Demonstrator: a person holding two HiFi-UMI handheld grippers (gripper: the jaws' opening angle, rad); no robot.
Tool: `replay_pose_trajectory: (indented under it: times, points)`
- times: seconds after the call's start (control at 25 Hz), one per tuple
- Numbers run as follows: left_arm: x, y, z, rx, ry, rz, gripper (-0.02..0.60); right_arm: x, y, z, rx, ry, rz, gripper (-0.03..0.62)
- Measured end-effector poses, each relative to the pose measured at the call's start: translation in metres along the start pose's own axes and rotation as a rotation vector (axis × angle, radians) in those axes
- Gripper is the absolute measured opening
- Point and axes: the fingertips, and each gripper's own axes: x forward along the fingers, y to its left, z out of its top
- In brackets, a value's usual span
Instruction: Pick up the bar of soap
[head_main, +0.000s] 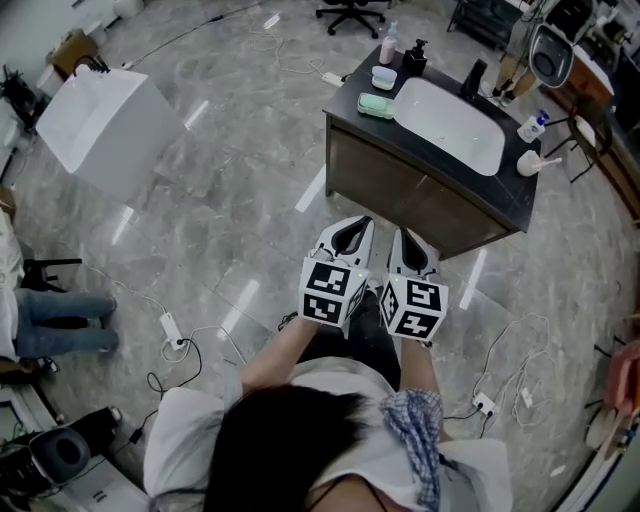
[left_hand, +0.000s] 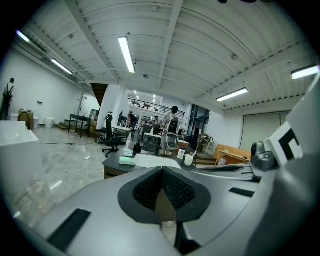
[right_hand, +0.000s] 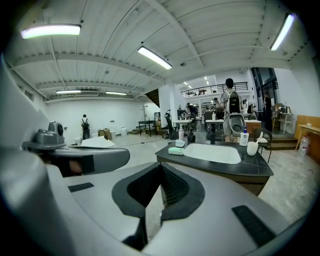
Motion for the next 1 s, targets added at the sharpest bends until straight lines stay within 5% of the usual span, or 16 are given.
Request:
replay_pose_trajectory:
  times: [1.0]
  points:
    - [0.122,0.019,0.034,-0.010,0.020,0.079,0.011,0.103,-0.068,0.045,-0.044,0.023,0.098,0.014]
